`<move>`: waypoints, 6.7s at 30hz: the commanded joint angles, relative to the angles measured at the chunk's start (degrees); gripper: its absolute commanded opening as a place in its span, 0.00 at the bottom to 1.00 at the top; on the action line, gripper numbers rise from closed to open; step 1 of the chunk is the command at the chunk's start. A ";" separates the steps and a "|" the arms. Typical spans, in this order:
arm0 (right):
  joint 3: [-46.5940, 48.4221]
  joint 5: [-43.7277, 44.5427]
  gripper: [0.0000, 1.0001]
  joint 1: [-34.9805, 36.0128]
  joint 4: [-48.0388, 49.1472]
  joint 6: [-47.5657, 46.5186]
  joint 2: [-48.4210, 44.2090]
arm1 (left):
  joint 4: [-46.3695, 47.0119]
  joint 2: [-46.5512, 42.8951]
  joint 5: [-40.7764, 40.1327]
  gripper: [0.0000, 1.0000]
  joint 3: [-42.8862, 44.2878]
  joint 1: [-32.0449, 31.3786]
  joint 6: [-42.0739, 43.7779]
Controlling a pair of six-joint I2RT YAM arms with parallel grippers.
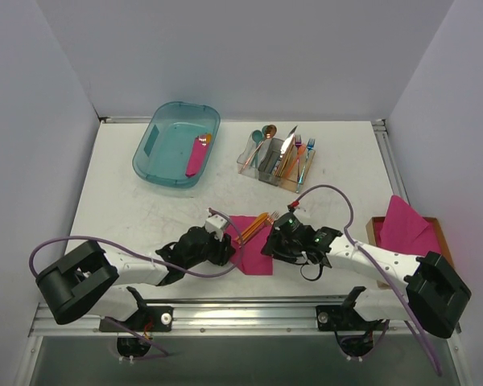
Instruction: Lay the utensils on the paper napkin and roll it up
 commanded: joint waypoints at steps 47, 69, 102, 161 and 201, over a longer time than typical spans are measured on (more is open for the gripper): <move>-2.33 10.55 0.03 10.13 -2.68 21.52 2.95 | -5.89 2.95 -9.01 0.54 6.24 -6.59 2.52; 0.58 5.73 0.00 5.30 14.46 4.55 -2.15 | -5.36 3.13 -9.01 0.54 5.79 -6.50 2.35; -11.28 3.79 0.41 10.48 6.99 15.62 -10.50 | -7.47 2.16 -9.10 0.57 6.32 -7.90 3.40; -15.68 0.89 0.00 4.51 1.27 12.55 -13.23 | -11.68 3.65 -2.16 0.63 8.78 -9.48 4.10; 3.57 -12.91 0.00 -5.78 9.18 0.68 -1.10 | -13.44 11.48 -6.11 0.63 12.47 -13.44 3.84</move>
